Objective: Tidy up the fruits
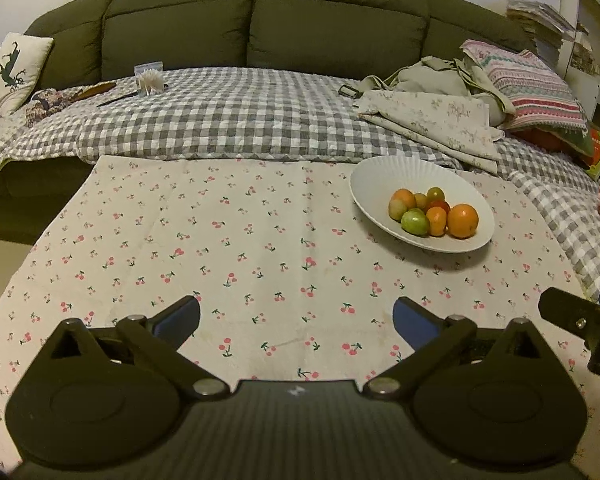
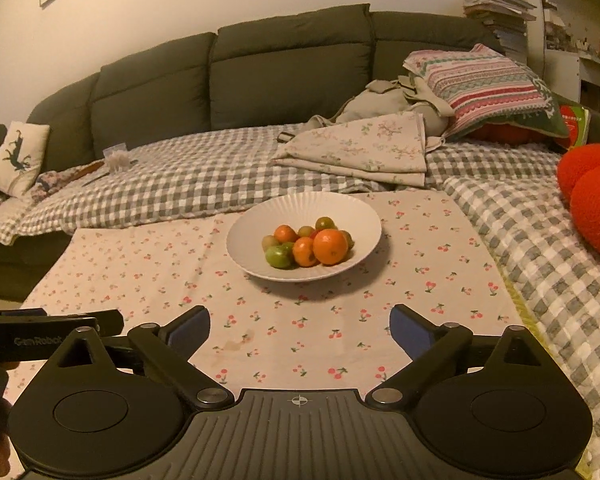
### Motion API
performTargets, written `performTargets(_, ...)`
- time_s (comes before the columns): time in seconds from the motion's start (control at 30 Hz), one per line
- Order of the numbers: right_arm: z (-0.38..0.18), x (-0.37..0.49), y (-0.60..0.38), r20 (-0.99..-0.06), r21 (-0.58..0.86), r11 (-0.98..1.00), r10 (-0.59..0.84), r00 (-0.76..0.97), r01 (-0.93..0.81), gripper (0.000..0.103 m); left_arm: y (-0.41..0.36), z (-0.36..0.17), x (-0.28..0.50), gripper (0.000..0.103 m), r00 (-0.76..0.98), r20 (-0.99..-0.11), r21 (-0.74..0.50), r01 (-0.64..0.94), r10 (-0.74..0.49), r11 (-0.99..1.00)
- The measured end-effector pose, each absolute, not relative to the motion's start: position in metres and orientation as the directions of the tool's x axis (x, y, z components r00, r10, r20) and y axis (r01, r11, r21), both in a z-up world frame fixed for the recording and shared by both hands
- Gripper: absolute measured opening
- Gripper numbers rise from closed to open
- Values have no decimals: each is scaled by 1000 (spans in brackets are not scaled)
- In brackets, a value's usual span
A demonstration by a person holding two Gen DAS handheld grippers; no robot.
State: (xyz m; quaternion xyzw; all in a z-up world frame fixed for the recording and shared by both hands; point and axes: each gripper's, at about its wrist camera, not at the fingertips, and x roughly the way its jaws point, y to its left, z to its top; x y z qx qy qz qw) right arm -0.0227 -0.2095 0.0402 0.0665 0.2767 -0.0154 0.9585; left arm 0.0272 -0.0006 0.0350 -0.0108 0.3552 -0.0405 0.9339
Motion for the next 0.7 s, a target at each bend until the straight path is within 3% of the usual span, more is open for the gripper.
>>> performTargets(0.7,40,-23,-211,-535,121,991,13,845,61,102,-6,31,28,102,741,-665,-33,97,-95,995)
